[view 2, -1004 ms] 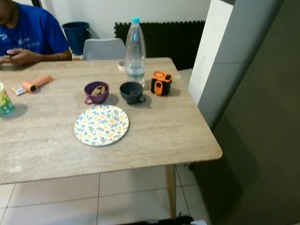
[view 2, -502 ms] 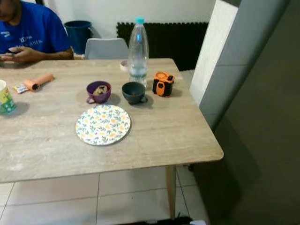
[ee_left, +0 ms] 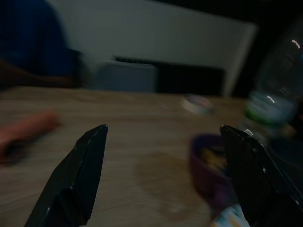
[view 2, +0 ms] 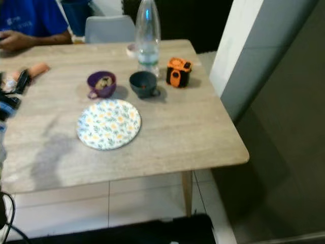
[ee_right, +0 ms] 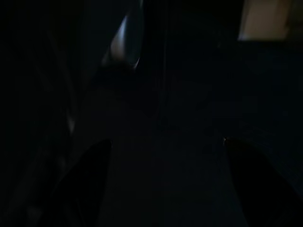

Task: Restocking fridge

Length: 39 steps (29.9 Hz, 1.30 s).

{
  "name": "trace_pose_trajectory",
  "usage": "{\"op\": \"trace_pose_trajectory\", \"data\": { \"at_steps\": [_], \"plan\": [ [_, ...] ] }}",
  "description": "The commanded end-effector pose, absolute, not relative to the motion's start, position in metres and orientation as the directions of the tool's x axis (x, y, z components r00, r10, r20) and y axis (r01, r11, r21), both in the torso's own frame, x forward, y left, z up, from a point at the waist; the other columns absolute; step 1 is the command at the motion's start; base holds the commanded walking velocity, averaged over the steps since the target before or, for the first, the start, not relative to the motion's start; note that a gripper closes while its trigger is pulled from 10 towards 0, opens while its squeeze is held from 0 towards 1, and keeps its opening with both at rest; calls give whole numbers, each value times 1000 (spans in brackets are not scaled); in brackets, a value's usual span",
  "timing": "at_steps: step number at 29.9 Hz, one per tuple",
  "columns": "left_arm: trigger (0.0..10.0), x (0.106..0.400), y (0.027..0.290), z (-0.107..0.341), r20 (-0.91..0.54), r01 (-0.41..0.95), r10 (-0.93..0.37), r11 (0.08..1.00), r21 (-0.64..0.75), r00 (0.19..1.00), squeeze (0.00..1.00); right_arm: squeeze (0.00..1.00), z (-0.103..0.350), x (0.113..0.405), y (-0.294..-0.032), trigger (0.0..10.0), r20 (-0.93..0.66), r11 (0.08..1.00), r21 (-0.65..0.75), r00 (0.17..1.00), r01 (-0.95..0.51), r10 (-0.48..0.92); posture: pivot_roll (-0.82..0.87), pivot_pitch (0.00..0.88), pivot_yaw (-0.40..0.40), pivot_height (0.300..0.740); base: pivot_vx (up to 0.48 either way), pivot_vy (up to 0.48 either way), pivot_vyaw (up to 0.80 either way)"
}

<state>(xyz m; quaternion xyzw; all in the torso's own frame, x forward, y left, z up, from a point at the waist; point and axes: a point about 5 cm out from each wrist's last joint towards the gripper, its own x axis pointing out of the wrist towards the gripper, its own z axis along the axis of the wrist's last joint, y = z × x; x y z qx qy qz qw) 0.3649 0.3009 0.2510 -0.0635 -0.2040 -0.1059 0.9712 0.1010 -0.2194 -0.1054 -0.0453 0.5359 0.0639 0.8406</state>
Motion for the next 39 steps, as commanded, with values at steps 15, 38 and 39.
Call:
{"op": "trace_pose_trajectory", "data": {
  "at_steps": [15,38,39],
  "plan": [
    [10000,372,283,257,192,447,-468,883,147,862,0,0,-109,79,-220,10000,-910,992,7,410,-130,60,-86,380,53,740,0,0,0],
    [10000,393,219,253,232,561,-574,818,124,785,0,0,-110,60,-221,10000,-907,993,17,416,-117,65,-122,465,62,740,0,0,0],
    [10000,394,218,257,242,546,-561,827,130,792,0,0,-110,59,-220,10000,-908,993,18,413,-115,65,-123,466,63,740,0,0,0]
  ]
}}
